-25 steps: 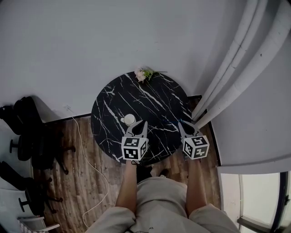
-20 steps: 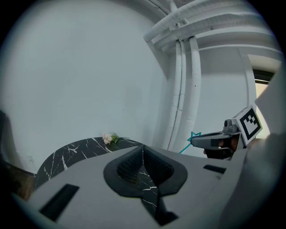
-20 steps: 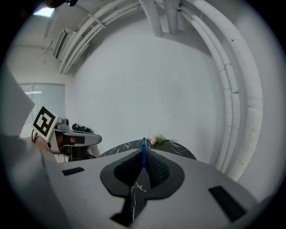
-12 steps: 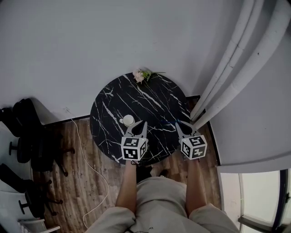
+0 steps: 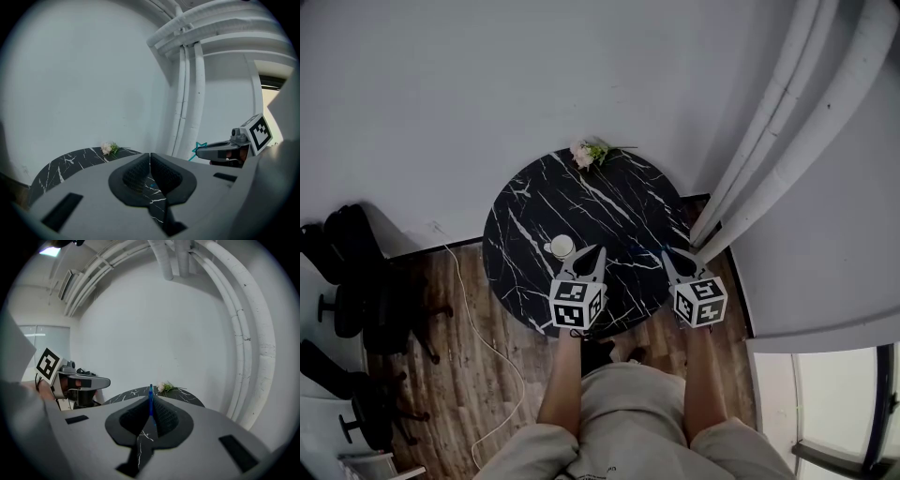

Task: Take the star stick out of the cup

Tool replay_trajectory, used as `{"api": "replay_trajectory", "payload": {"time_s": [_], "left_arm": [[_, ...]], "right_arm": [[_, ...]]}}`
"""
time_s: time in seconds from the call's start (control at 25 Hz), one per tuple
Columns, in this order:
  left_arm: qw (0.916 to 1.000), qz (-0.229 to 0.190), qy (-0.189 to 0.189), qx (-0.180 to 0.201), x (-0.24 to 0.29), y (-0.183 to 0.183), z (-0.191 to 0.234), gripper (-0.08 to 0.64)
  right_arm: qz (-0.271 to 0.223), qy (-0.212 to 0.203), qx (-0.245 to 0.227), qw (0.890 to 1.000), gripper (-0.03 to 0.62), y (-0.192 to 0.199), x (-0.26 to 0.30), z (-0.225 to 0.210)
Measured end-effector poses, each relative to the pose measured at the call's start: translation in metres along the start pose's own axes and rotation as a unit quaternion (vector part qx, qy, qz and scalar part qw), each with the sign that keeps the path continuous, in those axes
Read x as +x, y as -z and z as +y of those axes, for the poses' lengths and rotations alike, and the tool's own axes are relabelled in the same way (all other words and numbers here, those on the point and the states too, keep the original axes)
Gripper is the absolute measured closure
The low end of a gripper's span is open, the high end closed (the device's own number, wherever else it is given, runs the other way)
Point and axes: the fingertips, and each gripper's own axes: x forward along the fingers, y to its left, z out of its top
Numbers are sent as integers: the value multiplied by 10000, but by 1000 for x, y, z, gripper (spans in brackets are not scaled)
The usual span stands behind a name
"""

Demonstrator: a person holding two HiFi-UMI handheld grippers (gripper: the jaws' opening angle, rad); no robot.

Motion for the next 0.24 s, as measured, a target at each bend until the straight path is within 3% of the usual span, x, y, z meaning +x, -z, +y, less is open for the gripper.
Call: {"api": "replay_trajectory", "payload": {"time_s": [0.24], "left_arm": [[10000, -47, -5, 33, -2, -6, 0, 535]], "right_arm": [[-7, 1, 26, 10000, 548, -1, -1, -1]]}}
